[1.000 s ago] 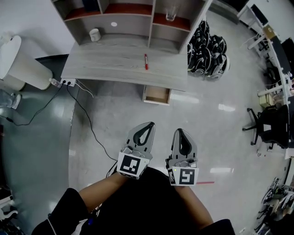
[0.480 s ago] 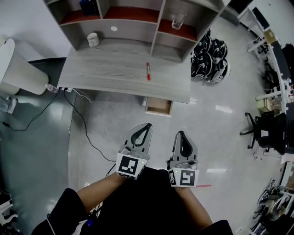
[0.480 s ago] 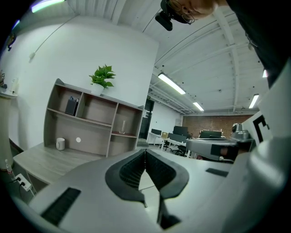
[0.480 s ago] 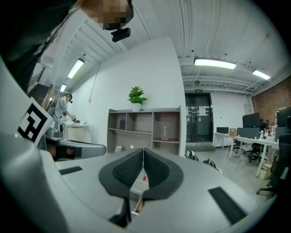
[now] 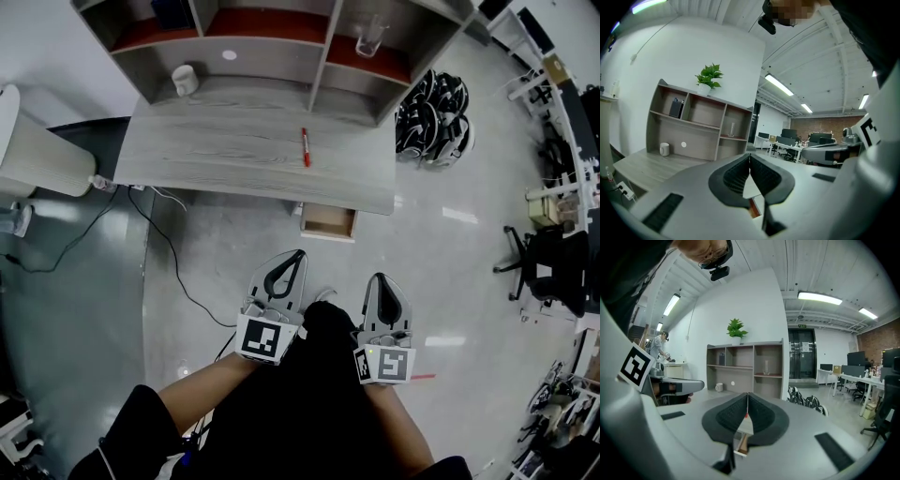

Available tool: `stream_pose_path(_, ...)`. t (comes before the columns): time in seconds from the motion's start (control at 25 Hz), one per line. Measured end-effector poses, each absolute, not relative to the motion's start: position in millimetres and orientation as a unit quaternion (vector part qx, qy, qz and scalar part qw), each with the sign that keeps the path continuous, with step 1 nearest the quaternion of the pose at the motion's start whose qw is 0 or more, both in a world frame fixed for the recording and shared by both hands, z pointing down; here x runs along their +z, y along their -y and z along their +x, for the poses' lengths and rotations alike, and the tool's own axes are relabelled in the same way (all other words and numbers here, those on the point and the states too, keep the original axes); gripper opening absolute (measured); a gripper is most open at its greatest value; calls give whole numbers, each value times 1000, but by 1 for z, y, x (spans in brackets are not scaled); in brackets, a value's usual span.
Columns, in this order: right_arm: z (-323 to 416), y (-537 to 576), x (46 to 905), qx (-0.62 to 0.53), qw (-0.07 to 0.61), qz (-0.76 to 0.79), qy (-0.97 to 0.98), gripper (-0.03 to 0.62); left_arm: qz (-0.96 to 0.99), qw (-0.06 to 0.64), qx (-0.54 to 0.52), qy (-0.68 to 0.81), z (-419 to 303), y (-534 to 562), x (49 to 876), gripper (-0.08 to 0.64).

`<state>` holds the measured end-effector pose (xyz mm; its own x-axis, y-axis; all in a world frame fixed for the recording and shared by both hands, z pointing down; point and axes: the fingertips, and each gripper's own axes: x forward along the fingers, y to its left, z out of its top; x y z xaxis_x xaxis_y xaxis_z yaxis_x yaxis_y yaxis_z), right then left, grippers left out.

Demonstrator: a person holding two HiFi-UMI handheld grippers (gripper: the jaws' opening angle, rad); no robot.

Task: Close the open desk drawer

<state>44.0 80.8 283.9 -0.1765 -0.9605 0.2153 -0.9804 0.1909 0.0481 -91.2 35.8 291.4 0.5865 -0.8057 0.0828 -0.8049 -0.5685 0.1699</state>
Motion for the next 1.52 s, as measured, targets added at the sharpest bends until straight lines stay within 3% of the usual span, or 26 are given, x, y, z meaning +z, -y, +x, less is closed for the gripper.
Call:
stream_pose_path(0.44, 71, -54, 350, 88, 109, 621, 772, 18, 867, 102, 34, 487, -95, -11, 338, 15)
stream_pose_path(1.04, 109, -10, 477, 150, 132, 608, 769, 20, 858, 154, 102, 479, -75, 23, 462, 15)
stream_pose_path(1.44, 121, -8, 565, 179, 157, 609, 757, 22, 859, 149, 153, 466, -69, 17, 544, 17)
stream_pose_path(1.52, 125, -8, 577, 180, 163, 610, 755, 46, 859, 156, 153, 463, -67, 17, 557, 22)
